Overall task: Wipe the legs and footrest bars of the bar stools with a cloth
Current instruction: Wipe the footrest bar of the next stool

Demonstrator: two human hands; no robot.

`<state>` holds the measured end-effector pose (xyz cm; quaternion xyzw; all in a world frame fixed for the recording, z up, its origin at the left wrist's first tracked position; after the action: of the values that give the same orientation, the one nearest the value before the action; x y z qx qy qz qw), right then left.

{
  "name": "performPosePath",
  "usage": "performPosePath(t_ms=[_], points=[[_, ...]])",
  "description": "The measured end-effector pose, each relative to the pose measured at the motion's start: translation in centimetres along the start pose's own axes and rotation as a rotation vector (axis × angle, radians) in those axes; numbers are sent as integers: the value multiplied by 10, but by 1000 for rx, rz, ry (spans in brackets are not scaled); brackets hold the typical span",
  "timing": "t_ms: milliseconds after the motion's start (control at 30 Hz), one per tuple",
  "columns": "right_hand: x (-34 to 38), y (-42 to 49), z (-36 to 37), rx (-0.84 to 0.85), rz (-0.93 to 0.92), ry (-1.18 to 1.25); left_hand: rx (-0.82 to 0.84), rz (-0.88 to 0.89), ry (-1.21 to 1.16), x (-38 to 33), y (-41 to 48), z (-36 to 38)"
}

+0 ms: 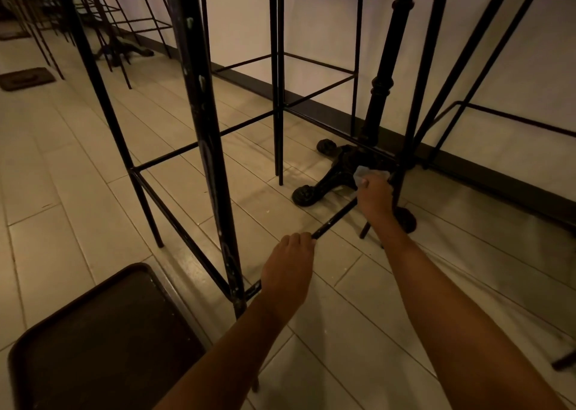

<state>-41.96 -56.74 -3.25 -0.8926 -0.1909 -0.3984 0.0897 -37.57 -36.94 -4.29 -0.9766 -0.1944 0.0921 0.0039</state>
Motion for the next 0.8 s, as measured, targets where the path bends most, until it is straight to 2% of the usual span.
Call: performPosePath(t_ms=[200,333,433,533,633,733,800], points=[[11,-41,11,56,-89,32,-9,-16,10,-3,0,-4],[17,-55,12,267,-125,-40,-13,-20,25,-3,-1,-6],[25,-55,-7,387,-65,-9,10,-9,43,-5,-2,-6],[38,-49,-33,349,-110,32,19,-5,58,-4,-2,-5],[57,-48,-50,299,-232,207,21,-14,42,-3,-1,-4],[64,-50,-48,303,-331,368,20,-27,29,-2,0,-5],[48,-47,-31,325,-311,334,31,-18,42,-3,-1,-5]])
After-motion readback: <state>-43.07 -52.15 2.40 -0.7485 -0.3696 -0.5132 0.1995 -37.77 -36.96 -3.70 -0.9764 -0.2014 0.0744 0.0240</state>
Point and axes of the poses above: each hand's wrist, its own y-axis towards the middle knuckle, its own z-axis out of the palm, x = y × z, the point moved 4 cm from there along y, towards the middle knuckle, and after that the axes turned 12 degrees about x, right-handed, at the moved point
